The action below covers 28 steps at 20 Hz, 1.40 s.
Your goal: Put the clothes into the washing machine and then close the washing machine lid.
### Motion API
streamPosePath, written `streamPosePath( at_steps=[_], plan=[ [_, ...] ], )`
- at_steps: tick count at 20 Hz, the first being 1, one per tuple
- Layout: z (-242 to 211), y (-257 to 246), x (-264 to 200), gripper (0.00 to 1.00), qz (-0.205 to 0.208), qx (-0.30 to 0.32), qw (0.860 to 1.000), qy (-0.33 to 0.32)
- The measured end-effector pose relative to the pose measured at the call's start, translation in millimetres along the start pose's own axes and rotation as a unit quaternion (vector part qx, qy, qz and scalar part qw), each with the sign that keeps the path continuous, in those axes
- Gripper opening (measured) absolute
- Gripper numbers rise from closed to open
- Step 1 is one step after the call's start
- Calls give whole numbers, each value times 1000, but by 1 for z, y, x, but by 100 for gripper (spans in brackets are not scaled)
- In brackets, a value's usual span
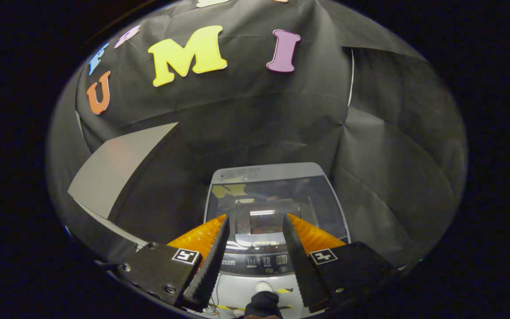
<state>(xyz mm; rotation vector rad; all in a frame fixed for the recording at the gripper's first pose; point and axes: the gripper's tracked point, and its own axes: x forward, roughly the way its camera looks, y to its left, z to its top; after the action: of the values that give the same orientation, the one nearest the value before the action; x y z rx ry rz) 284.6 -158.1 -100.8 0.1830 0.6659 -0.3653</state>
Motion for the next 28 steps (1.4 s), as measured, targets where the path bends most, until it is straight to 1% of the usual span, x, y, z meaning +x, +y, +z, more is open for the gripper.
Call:
streamPosePath(
  at_steps=[2, 4, 7, 10, 12, 14, 16, 18, 21, 24, 26, 28],
  plan=[
    [-4, 8, -24, 77, 5, 14, 1000, -15],
    [-7, 20, -48, 77, 13, 11, 999, -35],
    [-4, 32, -92, 77, 32, -21, 996, -82],
    [-4, 42, -141, 77, 48, -35, 989, -137],
    [-17, 49, -178, 76, 46, -66, 982, -172],
    [-34, 52, -213, 76, 42, -99, 975, -193],
    [-48, 55, -246, 77, 48, -108, 971, -206],
    [-51, 45, -278, 77, 50, -103, 969, -221],
    [-54, 24, -318, 77, 42, -99, 963, -248],
    [-57, 4, -363, 77, 37, -106, 952, -286],
    [-75, -5, -393, 77, 47, -107, 945, -305],
    [-97, -14, -416, 77, 56, -114, 941, -313]
  ],
)
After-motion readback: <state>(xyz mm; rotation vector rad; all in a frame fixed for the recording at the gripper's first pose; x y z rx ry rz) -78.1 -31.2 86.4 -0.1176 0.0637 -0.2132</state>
